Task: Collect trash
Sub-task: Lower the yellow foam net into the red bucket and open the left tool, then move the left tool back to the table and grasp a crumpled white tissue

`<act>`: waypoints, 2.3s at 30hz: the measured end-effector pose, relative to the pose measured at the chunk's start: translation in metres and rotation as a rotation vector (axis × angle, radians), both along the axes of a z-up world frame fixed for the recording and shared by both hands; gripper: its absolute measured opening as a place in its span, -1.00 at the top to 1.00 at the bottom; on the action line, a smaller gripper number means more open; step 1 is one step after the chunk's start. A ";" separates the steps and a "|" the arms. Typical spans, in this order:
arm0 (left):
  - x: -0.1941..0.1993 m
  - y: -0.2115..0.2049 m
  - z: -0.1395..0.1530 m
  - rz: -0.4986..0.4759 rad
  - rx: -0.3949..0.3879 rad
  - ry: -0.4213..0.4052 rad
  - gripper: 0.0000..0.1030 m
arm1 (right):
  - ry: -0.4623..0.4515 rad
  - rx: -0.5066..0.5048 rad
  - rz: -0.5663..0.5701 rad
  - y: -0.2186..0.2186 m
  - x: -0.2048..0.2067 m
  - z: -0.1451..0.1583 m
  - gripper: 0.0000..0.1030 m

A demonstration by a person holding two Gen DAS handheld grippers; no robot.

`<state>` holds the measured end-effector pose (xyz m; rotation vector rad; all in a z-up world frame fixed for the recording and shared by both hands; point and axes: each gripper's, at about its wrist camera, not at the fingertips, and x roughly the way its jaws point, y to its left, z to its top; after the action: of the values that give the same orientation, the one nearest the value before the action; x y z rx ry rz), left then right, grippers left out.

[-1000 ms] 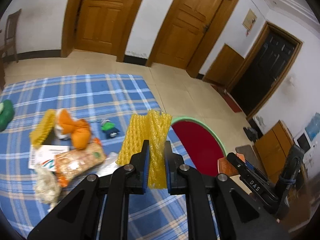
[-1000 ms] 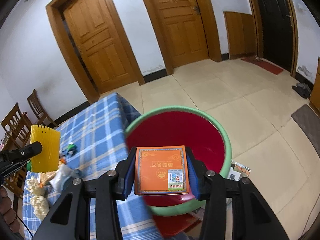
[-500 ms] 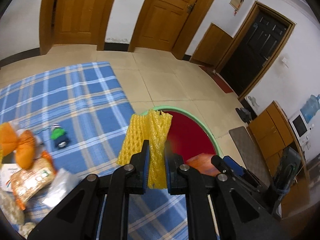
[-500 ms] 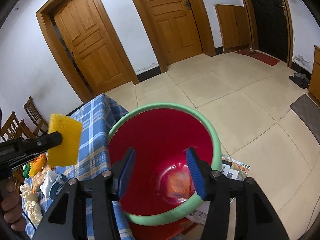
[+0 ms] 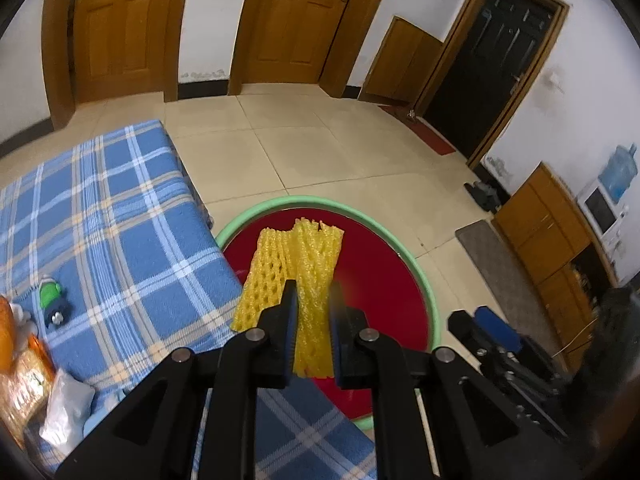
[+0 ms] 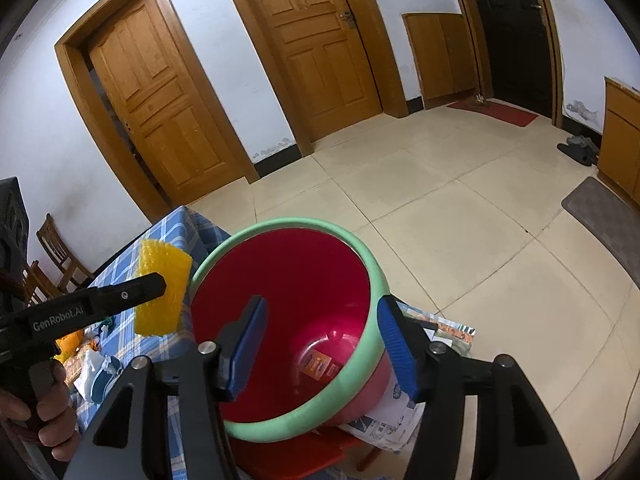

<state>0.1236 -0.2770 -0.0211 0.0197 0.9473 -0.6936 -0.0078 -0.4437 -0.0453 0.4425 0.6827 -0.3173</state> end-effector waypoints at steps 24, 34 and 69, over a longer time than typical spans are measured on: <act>-0.026 0.057 0.018 0.135 0.004 -0.019 0.30 | -0.029 -0.032 0.072 0.033 -0.010 0.028 -0.28; -0.039 0.120 0.026 0.271 0.014 -0.029 0.30 | -0.027 -0.035 0.154 0.070 -0.009 0.037 -0.33; -0.049 0.280 -0.024 0.617 0.142 0.016 0.13 | 0.040 -0.069 0.299 0.149 0.004 0.034 -0.41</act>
<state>0.0749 0.0033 -0.0453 -0.1484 0.9504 -0.0566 -0.0036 -0.2945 -0.0111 0.2637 0.7633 -0.0671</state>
